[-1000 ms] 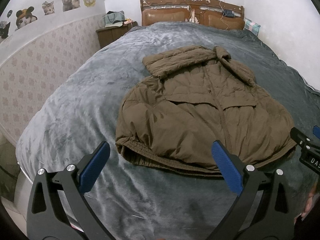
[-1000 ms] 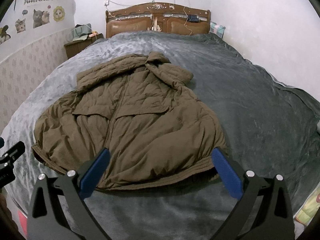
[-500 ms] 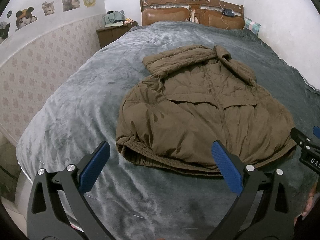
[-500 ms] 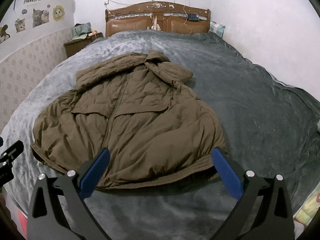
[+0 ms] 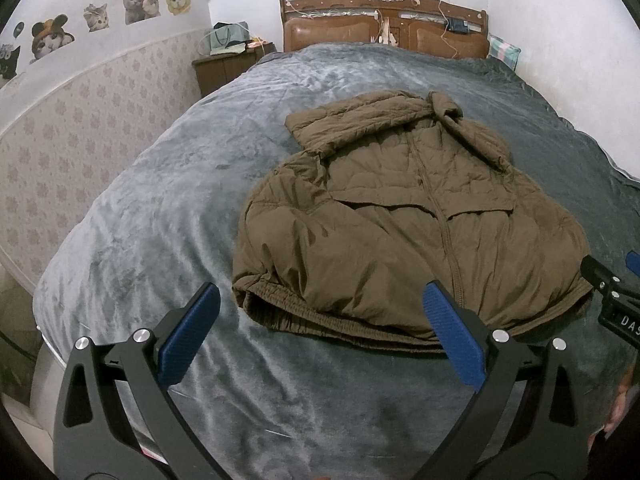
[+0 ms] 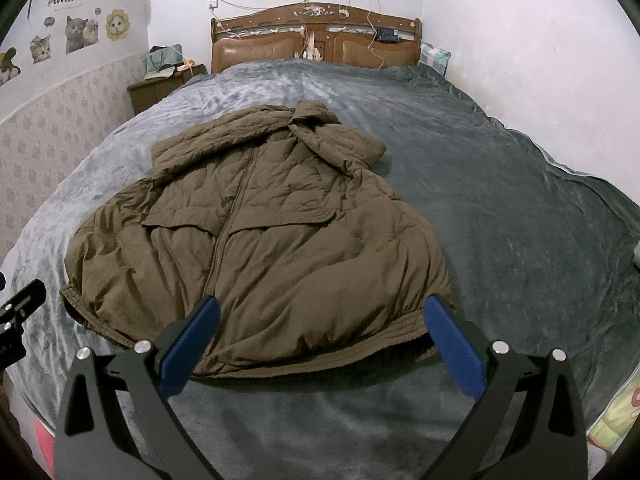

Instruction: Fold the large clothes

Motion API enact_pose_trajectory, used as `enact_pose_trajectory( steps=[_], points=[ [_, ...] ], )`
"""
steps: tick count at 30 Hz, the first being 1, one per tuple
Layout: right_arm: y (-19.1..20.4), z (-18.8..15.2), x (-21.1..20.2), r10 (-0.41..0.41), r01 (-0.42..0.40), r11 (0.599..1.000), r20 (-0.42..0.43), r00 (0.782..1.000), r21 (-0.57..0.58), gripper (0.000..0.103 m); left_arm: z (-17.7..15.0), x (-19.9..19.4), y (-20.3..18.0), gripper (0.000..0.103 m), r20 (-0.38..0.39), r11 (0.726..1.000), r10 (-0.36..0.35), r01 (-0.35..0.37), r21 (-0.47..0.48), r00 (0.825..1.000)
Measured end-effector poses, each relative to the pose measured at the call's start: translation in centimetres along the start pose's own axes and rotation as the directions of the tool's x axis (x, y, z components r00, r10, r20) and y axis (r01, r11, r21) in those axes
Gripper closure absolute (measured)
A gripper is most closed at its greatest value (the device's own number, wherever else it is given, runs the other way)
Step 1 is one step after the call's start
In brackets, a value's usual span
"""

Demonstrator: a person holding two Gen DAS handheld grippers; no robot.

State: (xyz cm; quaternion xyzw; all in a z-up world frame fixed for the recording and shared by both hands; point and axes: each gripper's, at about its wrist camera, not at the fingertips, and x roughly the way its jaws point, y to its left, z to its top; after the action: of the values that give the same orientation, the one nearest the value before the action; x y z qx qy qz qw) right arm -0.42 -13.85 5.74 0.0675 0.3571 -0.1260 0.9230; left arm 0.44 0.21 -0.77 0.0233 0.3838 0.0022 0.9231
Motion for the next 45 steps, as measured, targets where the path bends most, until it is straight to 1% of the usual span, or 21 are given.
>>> enact_pose_trajectory(
  steps=[32, 38, 45],
  points=[
    [0.0, 0.0, 0.1, -0.003, 0.003, 1.0, -0.011, 1.0, -0.008, 0.002, 0.0, 0.2, 0.1, 0.003, -0.005, 1.0, 0.003, -0.003, 0.0, 1.0],
    [-0.1, -0.1, 0.3, -0.007, 0.007, 1.0, -0.013, 1.0, -0.009, 0.002, 0.0, 0.8, 0.2, 0.003, -0.013, 1.0, 0.008, -0.008, -0.001, 1.0],
    [-0.8, -0.1, 1.1, -0.026, 0.026, 1.0, -0.021, 0.999, -0.002, 0.002, -0.1, 1.5, 0.6, 0.003, -0.035, 1.0, 0.014, -0.014, -0.023, 0.999]
  ],
)
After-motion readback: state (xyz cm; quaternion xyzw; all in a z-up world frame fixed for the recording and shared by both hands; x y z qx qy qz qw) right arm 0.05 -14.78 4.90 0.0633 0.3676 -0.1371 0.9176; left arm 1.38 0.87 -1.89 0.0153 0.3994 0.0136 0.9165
